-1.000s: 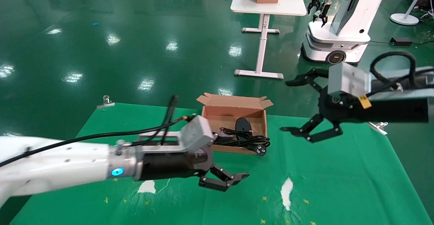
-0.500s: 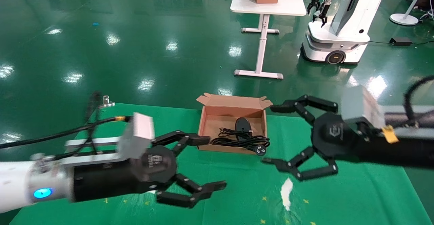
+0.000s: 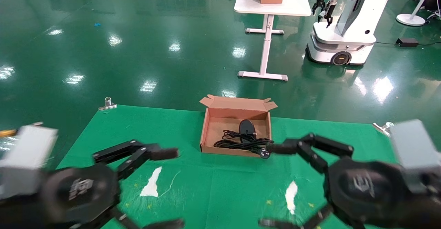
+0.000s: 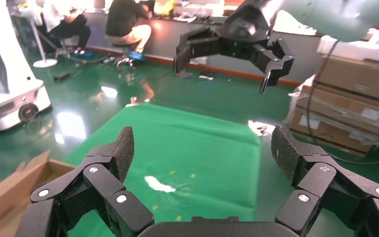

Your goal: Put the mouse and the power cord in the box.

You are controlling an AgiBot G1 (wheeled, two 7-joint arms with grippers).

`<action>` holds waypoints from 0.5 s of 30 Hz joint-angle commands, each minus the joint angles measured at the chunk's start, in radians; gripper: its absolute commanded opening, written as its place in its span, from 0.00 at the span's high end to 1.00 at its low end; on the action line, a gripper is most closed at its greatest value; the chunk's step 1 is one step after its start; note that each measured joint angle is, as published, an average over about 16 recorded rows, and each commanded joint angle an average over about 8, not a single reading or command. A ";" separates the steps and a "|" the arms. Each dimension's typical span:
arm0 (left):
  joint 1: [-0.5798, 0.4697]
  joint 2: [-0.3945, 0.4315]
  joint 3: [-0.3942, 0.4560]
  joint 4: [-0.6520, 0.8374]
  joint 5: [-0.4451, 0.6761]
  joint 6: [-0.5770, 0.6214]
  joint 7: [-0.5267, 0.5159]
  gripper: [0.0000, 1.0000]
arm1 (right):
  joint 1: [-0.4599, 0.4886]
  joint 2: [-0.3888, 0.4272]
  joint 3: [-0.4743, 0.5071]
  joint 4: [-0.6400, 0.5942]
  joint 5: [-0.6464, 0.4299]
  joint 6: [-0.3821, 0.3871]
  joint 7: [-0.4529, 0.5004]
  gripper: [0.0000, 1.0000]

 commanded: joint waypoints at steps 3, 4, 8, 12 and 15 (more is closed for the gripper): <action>0.036 -0.041 -0.059 -0.030 -0.037 0.047 -0.004 0.00 | -0.069 0.021 0.034 0.062 0.055 -0.003 0.041 0.00; 0.041 -0.046 -0.066 -0.034 -0.042 0.053 -0.004 0.00 | -0.079 0.024 0.039 0.070 0.063 -0.003 0.045 0.00; 0.049 -0.056 -0.080 -0.041 -0.052 0.064 -0.005 0.00 | -0.098 0.029 0.048 0.085 0.078 -0.004 0.051 0.00; 0.045 -0.050 -0.072 -0.037 -0.048 0.058 -0.005 0.00 | -0.088 0.027 0.044 0.076 0.071 -0.004 0.047 0.00; 0.042 -0.046 -0.066 -0.034 -0.044 0.054 -0.005 0.00 | -0.081 0.025 0.040 0.070 0.065 -0.004 0.044 0.00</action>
